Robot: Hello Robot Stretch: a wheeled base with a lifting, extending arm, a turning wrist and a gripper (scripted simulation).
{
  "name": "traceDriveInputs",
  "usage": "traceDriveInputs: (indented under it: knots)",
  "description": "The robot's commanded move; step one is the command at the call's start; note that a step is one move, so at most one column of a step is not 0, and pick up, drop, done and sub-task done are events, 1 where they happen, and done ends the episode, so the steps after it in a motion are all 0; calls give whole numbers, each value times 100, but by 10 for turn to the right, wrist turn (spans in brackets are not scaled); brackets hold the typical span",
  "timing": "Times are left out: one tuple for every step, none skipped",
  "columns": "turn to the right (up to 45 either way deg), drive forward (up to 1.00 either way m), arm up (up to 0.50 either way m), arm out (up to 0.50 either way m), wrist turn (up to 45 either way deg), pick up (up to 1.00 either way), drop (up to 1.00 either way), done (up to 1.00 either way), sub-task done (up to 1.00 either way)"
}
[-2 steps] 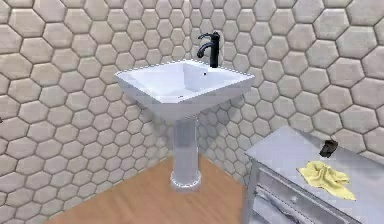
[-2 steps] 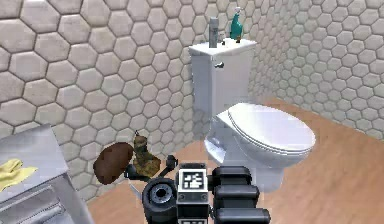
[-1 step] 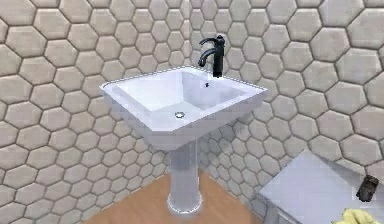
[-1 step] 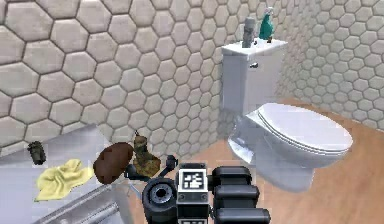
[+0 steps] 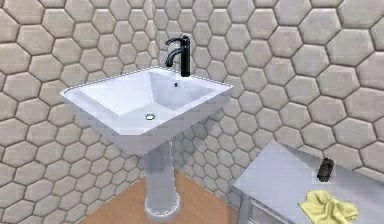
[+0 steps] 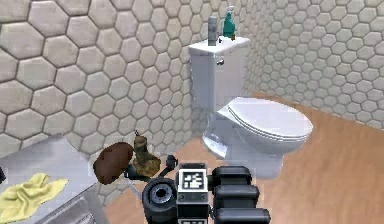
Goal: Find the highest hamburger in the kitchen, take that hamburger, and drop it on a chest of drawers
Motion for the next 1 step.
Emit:
traceDriveInputs:
  knots:
    - [-60,0,0,0,0,0,0,0,0]
